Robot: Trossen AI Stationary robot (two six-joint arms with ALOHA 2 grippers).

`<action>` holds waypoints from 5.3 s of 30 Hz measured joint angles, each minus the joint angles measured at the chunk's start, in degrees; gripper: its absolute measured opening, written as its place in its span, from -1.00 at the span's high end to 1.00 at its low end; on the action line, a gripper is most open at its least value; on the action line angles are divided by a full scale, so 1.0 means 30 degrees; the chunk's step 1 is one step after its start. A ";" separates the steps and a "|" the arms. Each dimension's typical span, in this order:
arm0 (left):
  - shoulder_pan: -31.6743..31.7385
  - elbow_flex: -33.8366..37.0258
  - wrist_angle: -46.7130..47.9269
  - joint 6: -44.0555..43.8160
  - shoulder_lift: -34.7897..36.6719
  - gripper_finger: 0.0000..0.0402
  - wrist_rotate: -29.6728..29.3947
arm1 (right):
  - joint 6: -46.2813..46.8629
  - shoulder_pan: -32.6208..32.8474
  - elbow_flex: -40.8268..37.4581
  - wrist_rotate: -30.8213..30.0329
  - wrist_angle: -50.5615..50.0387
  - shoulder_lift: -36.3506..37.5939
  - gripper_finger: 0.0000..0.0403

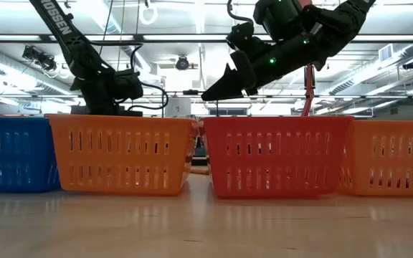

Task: Sort crayons
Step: Put the orange crayon into the left orange bin

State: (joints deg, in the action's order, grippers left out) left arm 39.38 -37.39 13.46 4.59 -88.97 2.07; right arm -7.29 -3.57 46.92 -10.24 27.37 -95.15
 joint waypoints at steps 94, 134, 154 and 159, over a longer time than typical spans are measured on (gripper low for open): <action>-1.6140 0.0073 -0.8664 0.9383 0.2673 0.84 0.1824 | 0.2608 -0.0583 -0.4483 0.0821 0.0416 0.7288 -0.06; -1.3958 0.0073 -0.7261 0.7809 0.2702 0.42 -0.6632 | 0.4546 0.1457 -0.5450 -0.0780 0.0724 0.7431 -0.06; -1.0597 -0.4939 -0.4598 0.6006 -0.0752 0.42 -0.1575 | 0.4524 0.1400 -0.5450 -0.0896 0.1146 0.7417 -0.06; -0.9977 -0.6959 -0.2736 0.7488 -0.3254 0.42 -0.0580 | 0.4372 0.1413 -0.5450 -0.0919 0.0879 0.7417 -0.06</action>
State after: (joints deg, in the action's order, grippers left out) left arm 9.44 -58.26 5.25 27.05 -98.73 0.33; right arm 5.83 0.67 30.57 -13.00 30.00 -72.90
